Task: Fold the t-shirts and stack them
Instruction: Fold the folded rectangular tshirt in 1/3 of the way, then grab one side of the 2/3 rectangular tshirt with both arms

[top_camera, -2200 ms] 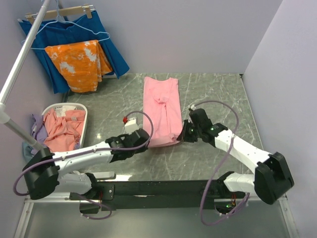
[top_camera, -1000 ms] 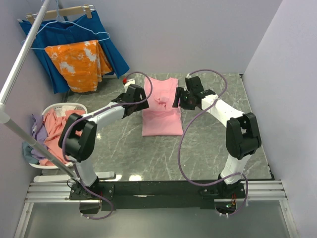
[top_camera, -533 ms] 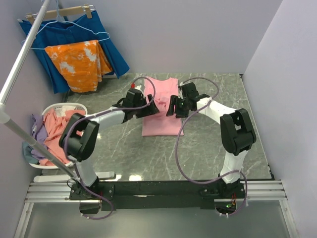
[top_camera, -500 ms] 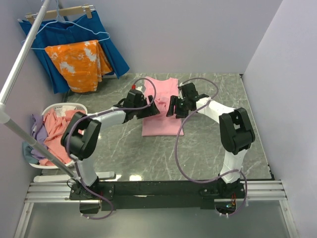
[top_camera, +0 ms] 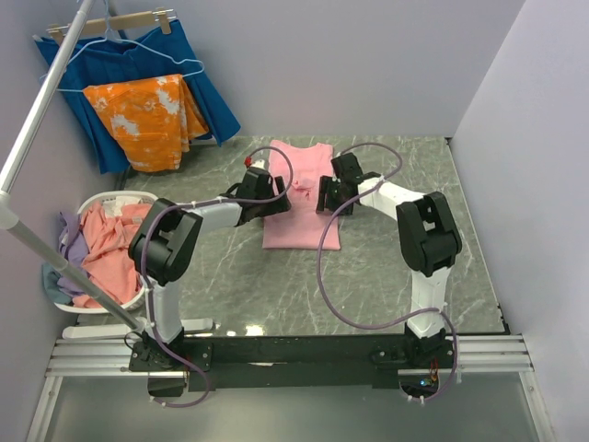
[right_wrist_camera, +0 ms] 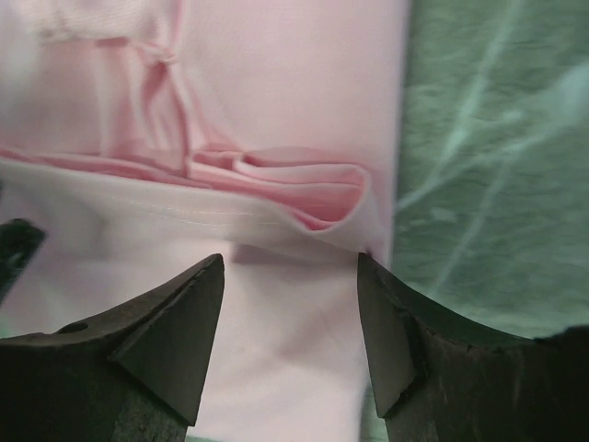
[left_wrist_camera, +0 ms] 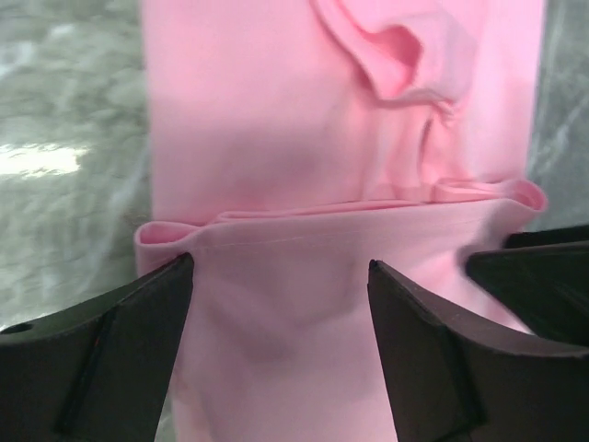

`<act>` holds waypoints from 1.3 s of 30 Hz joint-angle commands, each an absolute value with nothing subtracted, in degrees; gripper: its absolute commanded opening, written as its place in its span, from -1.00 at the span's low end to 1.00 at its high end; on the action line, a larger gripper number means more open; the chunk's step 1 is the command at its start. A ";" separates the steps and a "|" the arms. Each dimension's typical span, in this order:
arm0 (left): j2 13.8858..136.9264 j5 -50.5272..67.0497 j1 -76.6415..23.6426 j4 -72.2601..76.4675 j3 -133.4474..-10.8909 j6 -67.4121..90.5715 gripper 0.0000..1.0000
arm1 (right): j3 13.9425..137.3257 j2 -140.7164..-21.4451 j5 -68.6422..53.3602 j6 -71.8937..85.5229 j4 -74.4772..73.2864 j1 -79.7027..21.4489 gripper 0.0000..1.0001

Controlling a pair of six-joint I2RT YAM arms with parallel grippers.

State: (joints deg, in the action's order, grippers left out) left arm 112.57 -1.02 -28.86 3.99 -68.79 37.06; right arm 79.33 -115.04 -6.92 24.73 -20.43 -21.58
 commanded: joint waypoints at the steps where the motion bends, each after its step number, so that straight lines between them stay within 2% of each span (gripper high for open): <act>1: 108.02 -10.35 -28.39 2.82 -65.83 36.65 0.70 | 78.31 -111.71 2.37 24.35 -22.76 -20.57 0.35; 6: 103.21 -13.80 -28.48 1.40 -62.67 36.47 0.71 | 75.33 -107.85 3.35 23.73 -21.28 -20.39 0.36; 10: 96.60 -13.45 -28.39 3.78 -57.84 37.26 0.81 | 69.54 -101.36 0.18 24.52 -19.16 -20.39 0.40; 15: 91.95 -5.22 -28.48 4.12 -51.87 38.40 0.85 | 61.45 -96.25 -8.25 26.80 -16.35 -20.30 0.42; 19: 88.77 1.39 -28.48 11.13 -41.34 42.17 0.97 | 53.99 -93.35 -13.43 28.12 -12.58 -19.87 0.43; 24: 88.33 7.81 -28.48 20.20 -33.50 44.91 0.99 | 48.61 -92.72 -17.48 29.62 -8.88 -17.85 0.43; 29: 92.37 14.67 -28.48 26.36 -31.82 45.61 0.96 | 45.18 -93.43 -23.11 30.76 -5.63 -15.12 0.43; 39: 99.49 21.89 -28.48 33.75 -31.03 49.74 0.75 | 46.32 -100.80 -31.64 32.52 -3.78 -14.24 0.38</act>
State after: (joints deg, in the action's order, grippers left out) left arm 96.18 17.67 -28.29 34.35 -33.30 47.75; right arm 46.83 -96.44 -29.12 32.08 -2.52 -14.00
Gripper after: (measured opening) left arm 0.904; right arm 0.702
